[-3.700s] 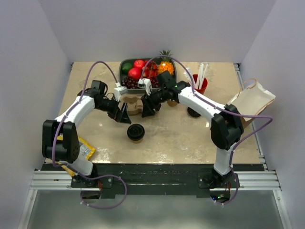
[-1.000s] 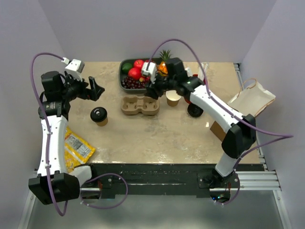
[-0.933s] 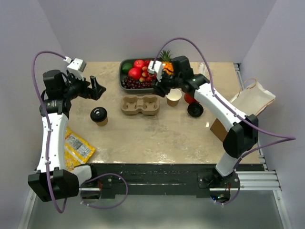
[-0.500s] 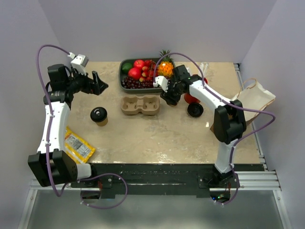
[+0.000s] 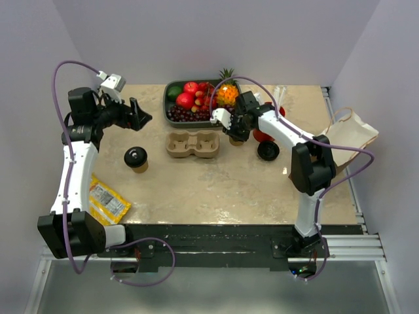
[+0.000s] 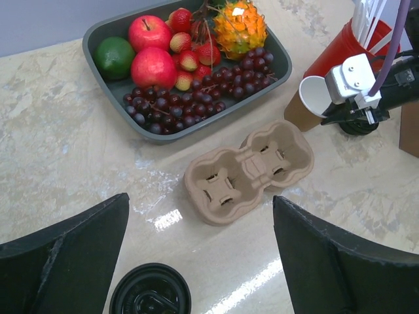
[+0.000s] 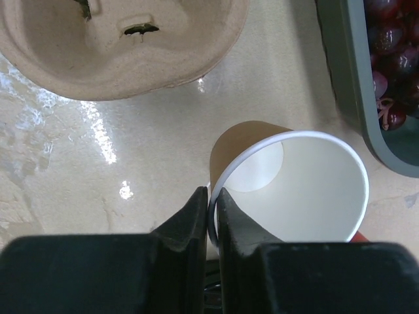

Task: Pack the takeout coffee

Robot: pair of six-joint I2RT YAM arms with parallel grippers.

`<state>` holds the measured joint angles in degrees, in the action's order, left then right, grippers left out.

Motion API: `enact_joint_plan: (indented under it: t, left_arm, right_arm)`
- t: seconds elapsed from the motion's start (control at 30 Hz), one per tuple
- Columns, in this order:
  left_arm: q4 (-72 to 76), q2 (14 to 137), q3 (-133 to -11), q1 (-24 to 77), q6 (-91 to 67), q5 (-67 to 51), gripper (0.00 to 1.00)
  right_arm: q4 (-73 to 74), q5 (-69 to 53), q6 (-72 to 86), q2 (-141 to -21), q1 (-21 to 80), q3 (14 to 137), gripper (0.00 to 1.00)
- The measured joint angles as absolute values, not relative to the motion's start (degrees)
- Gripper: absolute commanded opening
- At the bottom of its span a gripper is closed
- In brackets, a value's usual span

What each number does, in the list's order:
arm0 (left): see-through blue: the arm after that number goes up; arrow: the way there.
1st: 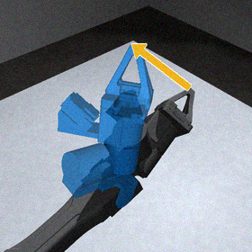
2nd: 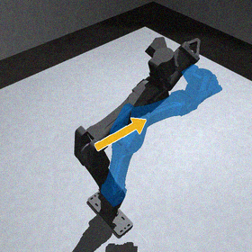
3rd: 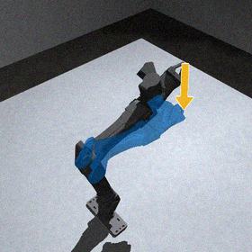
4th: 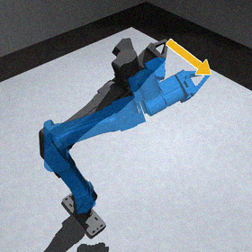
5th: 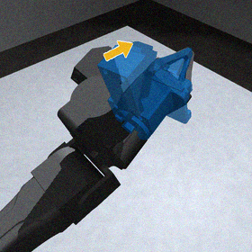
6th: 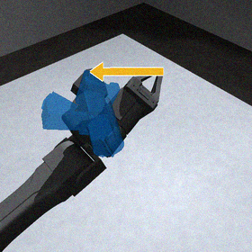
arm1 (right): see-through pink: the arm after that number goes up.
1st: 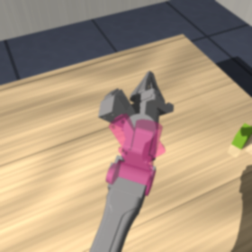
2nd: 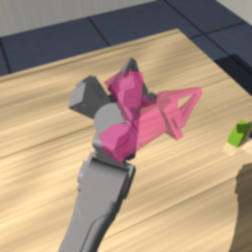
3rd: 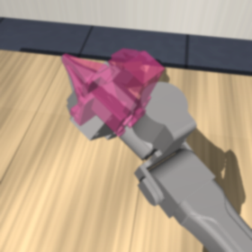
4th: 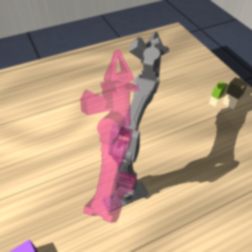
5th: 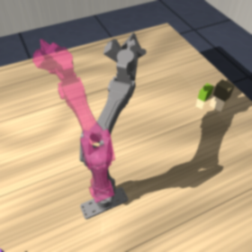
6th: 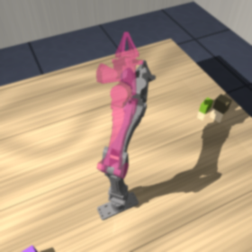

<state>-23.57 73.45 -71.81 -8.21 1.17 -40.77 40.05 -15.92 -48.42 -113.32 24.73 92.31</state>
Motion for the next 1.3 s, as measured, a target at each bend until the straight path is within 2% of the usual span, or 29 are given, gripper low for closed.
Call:
enact_joint_plan:
  t: [0.13, 0.4, 0.63, 0.73, 0.93, 1.23, 1.3]
  left_arm:
    - [-23.5, 73.4, -71.8, -7.8, 1.2, -41.0, 0.93]
    - [-22.1, 74.0, -71.8, -6.9, 1.2, -42.9, 0.93]
    - [-20.3, 75.4, -71.8, -6.5, 1.1, -43.5, 0.93]
    - [-20.1, 75.5, -71.8, -5.3, 1.2, -43.3, 0.93]
    - [-19.9, 75.5, -71.3, -2.0, 1.3, -42.0, 0.94]
    - [-19.8, 75.5, -70.0, -0.9, 1.7, -41.1, 0.93]
    - [-19.8, 75.5, -69.5, -0.9, 1.7, -41.0, 0.94]
  right_arm:
    - [40.1, -15.7, -48.8, -113.2, 24.7, 92.3, 0.01]
    - [43.0, -16.2, -50.5, -103.1, 26.8, 84.6, 0.02]
    - [45.9, -19.6, -52.6, -87.5, 41.6, 73.2, 0.02]
    - [45.9, -21.5, -52.6, -86.2, 46.5, 71.4, 0.02]
    - [42.9, -20.3, -49.9, -86.8, 47.8, 68.8, 0.03]
    - [36.9, -16.8, -46.0, -90.3, 49.9, 67.4, 0.10]
    - [36.1, -15.9, -45.5, -90.7, 49.9, 67.2, 0.22]
